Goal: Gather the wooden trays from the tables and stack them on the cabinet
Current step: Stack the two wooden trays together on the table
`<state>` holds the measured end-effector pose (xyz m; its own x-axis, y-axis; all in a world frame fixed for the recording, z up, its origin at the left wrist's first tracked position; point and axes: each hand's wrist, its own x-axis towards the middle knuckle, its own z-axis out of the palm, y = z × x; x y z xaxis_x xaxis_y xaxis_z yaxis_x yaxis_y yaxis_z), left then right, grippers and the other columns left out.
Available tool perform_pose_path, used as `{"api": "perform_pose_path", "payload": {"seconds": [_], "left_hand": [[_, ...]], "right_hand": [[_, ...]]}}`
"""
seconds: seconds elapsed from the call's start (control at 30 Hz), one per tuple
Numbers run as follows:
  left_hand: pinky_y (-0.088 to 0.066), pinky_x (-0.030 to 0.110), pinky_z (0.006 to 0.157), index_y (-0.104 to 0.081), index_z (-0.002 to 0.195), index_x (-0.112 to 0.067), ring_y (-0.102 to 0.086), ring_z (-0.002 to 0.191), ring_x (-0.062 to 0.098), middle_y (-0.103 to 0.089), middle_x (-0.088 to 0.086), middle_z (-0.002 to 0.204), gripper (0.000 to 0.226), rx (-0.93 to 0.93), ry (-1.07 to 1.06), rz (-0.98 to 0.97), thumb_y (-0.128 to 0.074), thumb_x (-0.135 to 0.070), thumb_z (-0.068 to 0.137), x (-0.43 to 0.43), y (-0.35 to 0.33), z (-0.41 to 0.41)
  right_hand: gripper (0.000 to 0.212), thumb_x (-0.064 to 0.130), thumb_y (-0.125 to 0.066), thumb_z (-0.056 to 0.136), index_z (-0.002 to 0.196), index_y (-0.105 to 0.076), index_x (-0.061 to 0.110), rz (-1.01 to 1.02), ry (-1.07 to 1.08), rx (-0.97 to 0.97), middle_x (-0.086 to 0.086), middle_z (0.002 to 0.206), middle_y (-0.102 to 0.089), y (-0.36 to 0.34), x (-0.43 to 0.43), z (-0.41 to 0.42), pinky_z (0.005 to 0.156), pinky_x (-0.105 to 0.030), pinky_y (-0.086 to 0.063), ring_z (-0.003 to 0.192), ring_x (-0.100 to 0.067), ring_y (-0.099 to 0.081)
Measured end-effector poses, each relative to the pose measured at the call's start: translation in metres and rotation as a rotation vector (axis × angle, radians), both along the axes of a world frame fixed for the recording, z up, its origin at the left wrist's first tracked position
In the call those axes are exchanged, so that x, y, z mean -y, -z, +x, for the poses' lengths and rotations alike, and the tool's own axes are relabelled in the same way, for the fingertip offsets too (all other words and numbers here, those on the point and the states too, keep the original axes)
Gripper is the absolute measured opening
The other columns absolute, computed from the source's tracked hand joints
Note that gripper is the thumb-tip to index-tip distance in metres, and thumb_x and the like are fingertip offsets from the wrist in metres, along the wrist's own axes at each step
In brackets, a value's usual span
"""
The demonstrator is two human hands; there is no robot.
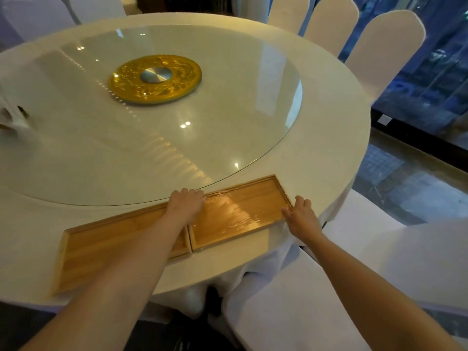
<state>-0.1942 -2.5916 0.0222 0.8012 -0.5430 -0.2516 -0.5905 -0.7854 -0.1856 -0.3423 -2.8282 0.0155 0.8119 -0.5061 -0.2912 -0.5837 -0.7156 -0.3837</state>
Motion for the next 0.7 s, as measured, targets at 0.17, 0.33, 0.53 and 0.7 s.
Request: {"api": "perform_pose_path", "payload": {"seconds": [0.17,0.33,0.53,0.7], "left_hand": [[-0.044,0.038,0.088,-0.041,0.129,-0.011,-0.054,0.113,0.028,-0.056,0.011,0.127,0.032,0.038,0.01,0.16,-0.031,-0.016,0.099,0.016,0.013,0.015],[-0.043,0.036,0.085,-0.047,0.125,-0.014,-0.058,0.109,0.027,-0.061,0.009,0.121,0.032,0.024,-0.012,0.195,-0.027,-0.022,0.101,0.022,0.021,0.025],[-0.035,0.038,0.09,-0.042,0.124,-0.02,-0.056,0.107,0.027,-0.065,0.008,0.113,0.038,0.032,-0.01,0.232,-0.021,-0.039,0.099,0.017,0.034,0.031],[-0.033,0.039,0.092,-0.044,0.121,-0.021,-0.057,0.104,0.028,-0.067,0.008,0.11,0.04,0.019,0.033,0.202,-0.017,-0.041,0.099,0.017,0.037,0.037]], "right_hand": [[0.051,0.034,-0.041,0.096,0.129,-0.035,-0.005,0.036,0.08,-0.016,-0.024,0.128,-0.042,0.01,0.015,0.0,0.085,-0.043,-0.045,0.11,-0.04,-0.051],[0.046,0.037,-0.034,0.097,0.119,-0.043,-0.002,0.082,0.1,-0.057,-0.021,0.121,-0.047,0.02,0.018,0.009,0.089,-0.045,-0.047,0.107,-0.036,-0.053],[0.041,0.04,-0.031,0.097,0.108,-0.042,0.002,0.085,0.155,-0.087,-0.021,0.103,-0.062,0.03,0.017,0.013,0.069,-0.037,-0.04,0.094,-0.038,-0.059],[0.04,0.04,-0.033,0.096,0.108,-0.042,0.003,0.112,0.201,-0.076,-0.02,0.102,-0.063,0.03,0.015,0.015,0.074,-0.042,-0.046,0.094,-0.036,-0.06]]}}
